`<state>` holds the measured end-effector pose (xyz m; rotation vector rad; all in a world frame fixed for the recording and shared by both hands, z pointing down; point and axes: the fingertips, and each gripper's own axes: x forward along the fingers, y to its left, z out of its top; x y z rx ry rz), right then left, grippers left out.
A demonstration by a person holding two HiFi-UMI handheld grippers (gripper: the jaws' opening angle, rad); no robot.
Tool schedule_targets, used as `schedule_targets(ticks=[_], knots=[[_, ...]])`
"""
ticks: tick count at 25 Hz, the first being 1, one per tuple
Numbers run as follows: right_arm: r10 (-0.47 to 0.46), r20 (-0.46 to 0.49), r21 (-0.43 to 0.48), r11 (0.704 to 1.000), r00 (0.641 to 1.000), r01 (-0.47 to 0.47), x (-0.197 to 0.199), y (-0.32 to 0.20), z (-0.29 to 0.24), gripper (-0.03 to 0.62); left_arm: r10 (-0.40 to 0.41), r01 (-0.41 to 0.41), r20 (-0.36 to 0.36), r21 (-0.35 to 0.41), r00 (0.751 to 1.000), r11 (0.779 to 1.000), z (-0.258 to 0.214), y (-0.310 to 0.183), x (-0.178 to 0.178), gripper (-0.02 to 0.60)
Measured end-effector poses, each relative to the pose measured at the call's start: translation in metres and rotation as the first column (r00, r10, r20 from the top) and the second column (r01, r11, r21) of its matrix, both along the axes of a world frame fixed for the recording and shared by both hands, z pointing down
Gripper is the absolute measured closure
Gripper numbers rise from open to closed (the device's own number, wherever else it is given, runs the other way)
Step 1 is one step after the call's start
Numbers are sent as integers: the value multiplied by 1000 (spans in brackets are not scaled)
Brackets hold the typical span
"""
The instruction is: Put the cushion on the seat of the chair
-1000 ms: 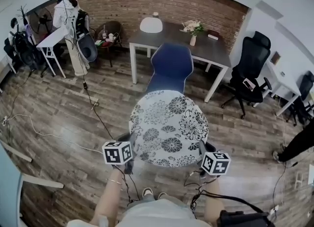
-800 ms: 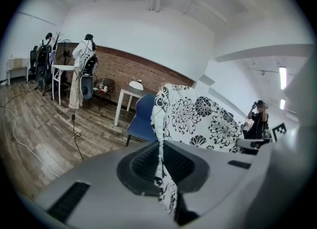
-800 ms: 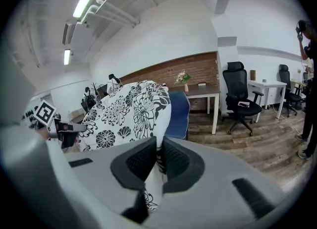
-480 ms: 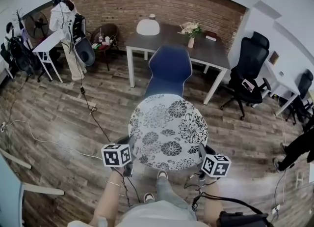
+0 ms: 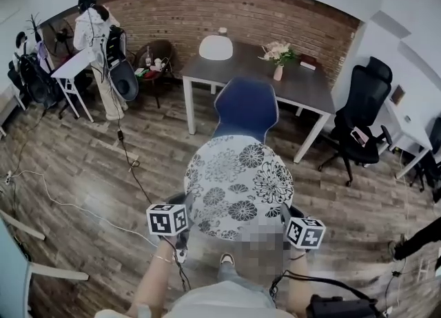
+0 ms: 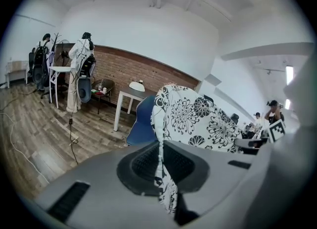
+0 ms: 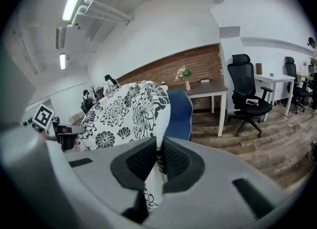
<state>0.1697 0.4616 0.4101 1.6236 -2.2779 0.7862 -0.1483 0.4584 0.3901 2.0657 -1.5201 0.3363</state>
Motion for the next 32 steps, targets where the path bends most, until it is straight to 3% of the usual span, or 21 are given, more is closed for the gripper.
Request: schedule_targets(ticks=[16,25,32], knots=[[-62,27,-11,998,998,63,42,-197,11,569,-79,79,34,13,996,997,-5,-173,36,568],[-70,62,-37,997,996,72,51,-245,26,569,-96,96,61,-10,994,995,3,-218,43,568],[-61,79,-39,997,995,64,39,-291,32,569,-105,106,64,-15,992,994,11,-270,29,568]])
